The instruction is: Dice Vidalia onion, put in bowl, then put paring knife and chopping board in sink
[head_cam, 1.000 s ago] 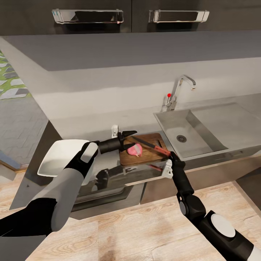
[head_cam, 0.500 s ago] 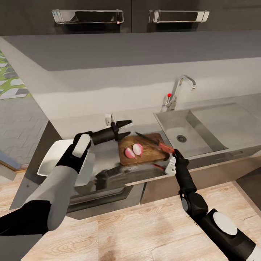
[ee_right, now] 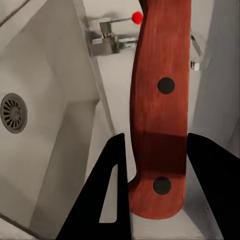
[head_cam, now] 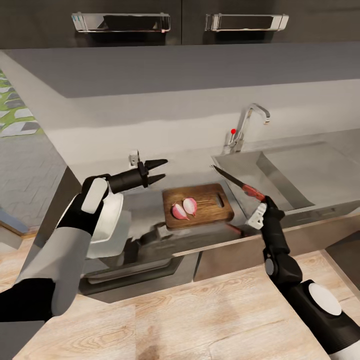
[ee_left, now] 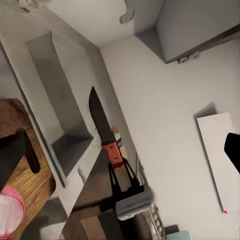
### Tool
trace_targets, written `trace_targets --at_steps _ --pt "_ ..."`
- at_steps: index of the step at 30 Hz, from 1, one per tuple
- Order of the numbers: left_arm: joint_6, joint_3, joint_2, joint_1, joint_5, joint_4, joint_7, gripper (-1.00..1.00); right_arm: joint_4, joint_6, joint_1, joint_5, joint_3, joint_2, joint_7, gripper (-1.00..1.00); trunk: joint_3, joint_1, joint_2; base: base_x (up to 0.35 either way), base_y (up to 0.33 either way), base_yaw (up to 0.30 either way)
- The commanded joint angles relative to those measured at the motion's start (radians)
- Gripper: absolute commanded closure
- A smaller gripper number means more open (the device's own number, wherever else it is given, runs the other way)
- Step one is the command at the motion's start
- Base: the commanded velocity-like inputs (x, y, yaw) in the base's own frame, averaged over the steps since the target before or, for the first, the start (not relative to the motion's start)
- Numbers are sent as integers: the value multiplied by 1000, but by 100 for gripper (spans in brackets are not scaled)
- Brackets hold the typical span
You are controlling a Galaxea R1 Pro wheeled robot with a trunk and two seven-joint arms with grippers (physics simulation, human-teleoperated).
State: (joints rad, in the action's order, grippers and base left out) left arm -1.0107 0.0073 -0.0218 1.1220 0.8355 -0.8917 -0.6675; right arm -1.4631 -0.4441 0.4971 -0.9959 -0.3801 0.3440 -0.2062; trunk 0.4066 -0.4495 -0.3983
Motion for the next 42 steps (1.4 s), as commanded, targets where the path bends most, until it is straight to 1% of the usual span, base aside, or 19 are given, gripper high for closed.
trace_targets --at_steps 1,3,4,5,6,10,12,13,14,16,17,18,21,24,32,35,36,40,42 --pt "-3 -2 -4 1 -4 -13 -4 -100 0 -3 1 1 18 0 2 100 2 -1 -2 0 0 0" --pt "-3 -12 -7 1 -5 -27 -3 -100 0 7 0 24 45 -3 11 100 2 -1 -2 0 0 0" --pt "-3 -27 -8 1 -6 -32 -2 -100 0 13 0 51 57 -8 17 100 2 -1 -2 0 0 0" --pt "-3 -70 -10 1 -7 -38 -1 -100 0 19 1 126 68 -33 26 100 2 -1 -2 0 0 0" --pt "-2 -82 -10 1 -7 -39 -1 -100 0 20 1 147 70 -42 28 100 2 -1 -2 0 0 0" --pt "2 -197 -10 1 -9 -61 0 -100 -6 25 1 293 83 -116 31 100 2 -1 -2 0 0 0" --pt "2 -208 -10 1 -9 -63 0 -100 -7 25 1 307 84 -125 31 100 2 -1 -2 0 0 0" --pt "4 -238 -10 1 -9 -65 0 -100 -7 25 1 351 89 -150 30 100 2 -1 -2 0 0 0" --pt "5 -283 -10 1 -9 -64 -1 -100 -8 24 1 420 107 -177 29 100 2 -1 -2 0 0 0" --pt "6 -304 -10 1 -9 -62 -1 -100 -8 24 0 463 115 -187 29 100 2 -1 -2 0 0 0" --pt "7 -318 -10 0 -9 -53 -2 -100 -8 25 1 519 122 -194 28 100 2 -1 -2 0 0 0" --pt "7 -318 -10 0 -9 -53 -2 -100 -8 25 1 519 122 -194 28 100 2 -1 -2 0 0 0" --pt "8 -324 -12 -2 -9 -21 -1 -100 -8 25 1 576 126 -196 27 100 2 -1 -2 -40 0 0" --pt "26 -326 -24 -3 -10 12 -2 -100 -11 25 1 605 129 -197 25 100 2 -1 -2 -126 6 0" --pt "128 -328 -83 -4 -9 40 -3 -100 -14 25 1 621 133 -201 -4 100 2 -1 -2 -233 42 0" --pt "140 -327 -99 -4 -9 41 -2 -100 -15 25 1 623 136 -201 -30 100 2 -1 -2 -109 12 0" --pt "144 -325 -112 -4 -9 36 -2 -100 -16 25 1 622 139 -201 -39 100 2 -1 -2 -42 5 0" --pt "133 -322 -151 -4 -8 -36 -3 -100 -18 26 1 622 149 -201 -62 100 2 -1 -2 -13 1 0" --pt "121 -322 -162 -4 -8 -61 -3 -100 -19 26 1 622 150 -201 -64 100 2 -1 -2 -5 1 0"
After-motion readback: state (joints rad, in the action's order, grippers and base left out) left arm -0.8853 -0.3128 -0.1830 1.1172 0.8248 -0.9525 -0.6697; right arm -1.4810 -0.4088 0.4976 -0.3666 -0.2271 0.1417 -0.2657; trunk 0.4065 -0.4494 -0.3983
